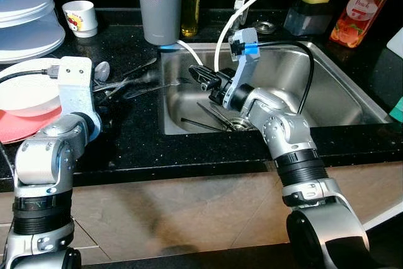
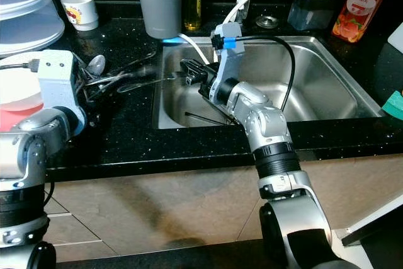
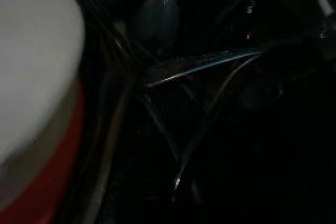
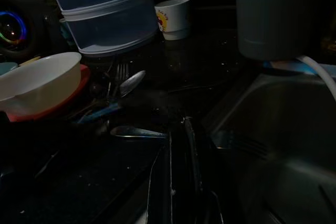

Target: Kitchen organization

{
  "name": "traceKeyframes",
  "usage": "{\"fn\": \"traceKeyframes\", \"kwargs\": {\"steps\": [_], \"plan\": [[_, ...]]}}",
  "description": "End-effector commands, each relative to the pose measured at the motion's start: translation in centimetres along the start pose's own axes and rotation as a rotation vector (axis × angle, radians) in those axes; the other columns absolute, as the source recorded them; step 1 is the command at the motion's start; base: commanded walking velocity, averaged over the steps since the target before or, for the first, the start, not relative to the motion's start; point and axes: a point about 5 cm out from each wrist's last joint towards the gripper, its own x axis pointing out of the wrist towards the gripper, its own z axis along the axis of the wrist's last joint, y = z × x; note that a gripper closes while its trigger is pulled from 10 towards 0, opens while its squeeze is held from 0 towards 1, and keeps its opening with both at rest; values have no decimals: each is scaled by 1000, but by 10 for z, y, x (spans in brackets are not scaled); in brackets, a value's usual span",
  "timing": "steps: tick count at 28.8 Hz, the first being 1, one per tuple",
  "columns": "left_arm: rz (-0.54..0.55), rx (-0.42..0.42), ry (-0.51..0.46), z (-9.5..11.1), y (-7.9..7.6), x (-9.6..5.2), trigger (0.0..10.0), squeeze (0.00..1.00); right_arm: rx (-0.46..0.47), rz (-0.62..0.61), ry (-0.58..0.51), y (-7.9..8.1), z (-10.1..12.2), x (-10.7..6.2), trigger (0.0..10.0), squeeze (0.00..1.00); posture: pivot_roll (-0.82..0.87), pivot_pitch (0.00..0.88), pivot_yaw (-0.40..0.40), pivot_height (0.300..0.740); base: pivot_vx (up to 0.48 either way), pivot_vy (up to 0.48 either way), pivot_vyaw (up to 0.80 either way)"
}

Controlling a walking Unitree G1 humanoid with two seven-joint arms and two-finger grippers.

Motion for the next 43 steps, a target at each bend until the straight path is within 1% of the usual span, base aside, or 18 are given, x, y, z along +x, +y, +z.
{"fn": "traceKeyframes", "kwargs": {"steps": [1,6,8,13,15,16,19,22,25,28,31,33,36,38,39,40,41,43], "plan": [[-18,-14,64,-13,-4,2,0,0,-18,11,-15,1,4,-1,10000,0,-11,158,-23,740,0,0,0],[25,11,33,-8,0,2,0,0,-7,7,-20,0,4,-1,10000,0,-11,158,-23,740,0,0,0],[49,55,13,-4,3,1,0,0,-4,5,-21,0,4,-1,10000,0,-11,158,-23,740,0,0,0],[67,85,-25,1,3,0,0,0,0,3,-22,0,4,-1,10000,0,-9,168,-25,740,0,0,0],[70,92,-97,11,0,0,0,0,4,0,-26,-1,5,-1,10000,0,-8,170,-25,740,0,0,0],[70,92,-97,11,0,0,0,0,4,0,-26,-1,5,-1,10000,0,-8,170,-25,740,0,0,0],[9,47,-228,28,-11,-3,0,0,7,-4,-31,-2,6,-2,10000,0,-8,170,-25,740,0,0,0],[-40,15,-293,36,-18,-5,0,0,7,-6,-33,-2,7,-1,10000,0,-9,171,-24,740,0,0,0],[-67,-1,-317,39,-21,-6,0,0,5,-7,-34,-2,7,-1,10000,0,-9,171,-24,740,0,0,0],[-134,-42,-405,50,-30,-10,0,0,3,-9,-35,-3,8,-1,10000,0,-9,173,-24,740,0,0,0],[-147,-54,-430,52,-31,-12,0,0,2,-9,-36,-3,8,-1,10000,0,-9,173,-24,740,0,0,0],[-140,-66,-488,59,-31,-15,0,0,1,-10,-37,-3,8,-2,10000,0,-9,173,-24,740,0,0,0],[-112,-63,-540,64,-28,-17,0,0,1,-10,-38,-3,9,-2,10000,0,-9,173,-24,740,0,0,0],[-112,-63,-540,64,-28,-17,0,0,1,-10,-38,-3,9,-2,10000,0,-9,173,-24,740,0,0,0],[-92,-48,-559,67,-27,-18,0,0,1,-10,-39,-3,9,-2,10000,0,-9,173,-24,740,0,0,0],[-30,100,-537,65,-24,-16,0,0,2,-10,-38,-3,9,-2,10000,0,-9,176,-25,740,0,0,0],[12,183,-515,61,-22,-14,0,0,3,-9,-38,-3,9,-1,10000,0,-9,176,-25,740,0,0,0],[12,183,-515,61,-22,-14,0,0,3,-9,-38,-3,9,-1,10000,0,-9,176,-25,740,0,0,0]]}}
